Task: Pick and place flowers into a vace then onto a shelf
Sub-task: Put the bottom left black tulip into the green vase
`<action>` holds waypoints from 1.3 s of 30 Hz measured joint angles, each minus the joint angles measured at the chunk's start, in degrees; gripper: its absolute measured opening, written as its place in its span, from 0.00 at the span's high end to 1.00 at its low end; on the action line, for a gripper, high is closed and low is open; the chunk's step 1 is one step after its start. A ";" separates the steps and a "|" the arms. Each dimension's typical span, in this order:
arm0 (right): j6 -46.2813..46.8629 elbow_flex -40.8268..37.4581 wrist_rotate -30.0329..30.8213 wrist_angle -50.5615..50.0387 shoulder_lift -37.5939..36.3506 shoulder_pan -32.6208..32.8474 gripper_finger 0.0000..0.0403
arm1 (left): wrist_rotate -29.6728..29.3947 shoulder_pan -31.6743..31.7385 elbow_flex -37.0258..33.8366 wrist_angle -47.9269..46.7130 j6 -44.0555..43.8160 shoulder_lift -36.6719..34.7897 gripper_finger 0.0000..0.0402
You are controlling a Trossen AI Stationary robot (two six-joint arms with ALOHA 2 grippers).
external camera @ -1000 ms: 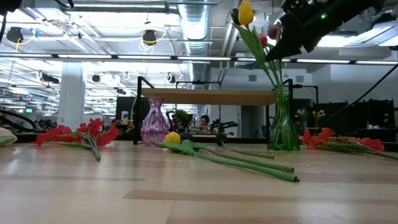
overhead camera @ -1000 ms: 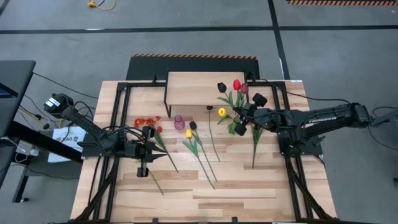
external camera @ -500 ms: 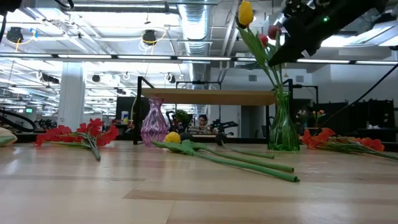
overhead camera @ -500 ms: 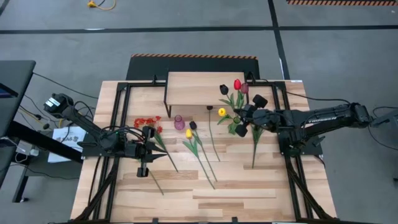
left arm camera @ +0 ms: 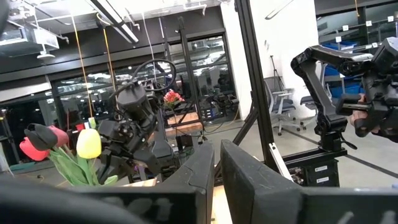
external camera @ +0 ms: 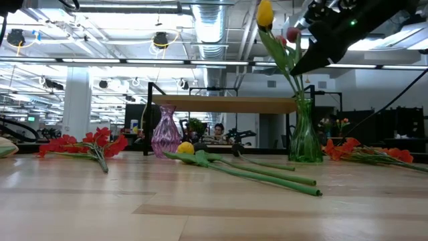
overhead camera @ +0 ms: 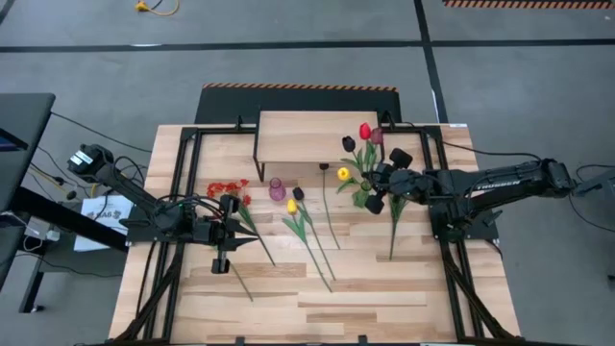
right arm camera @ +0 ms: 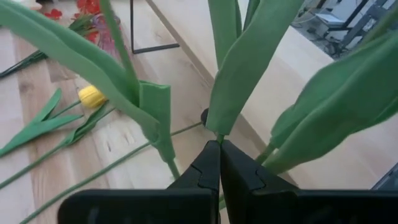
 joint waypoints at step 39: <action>1.04 0.00 -1.50 -1.70 0.07 0.00 0.98 | 0.00 0.01 0.00 0.02 0.00 0.00 0.96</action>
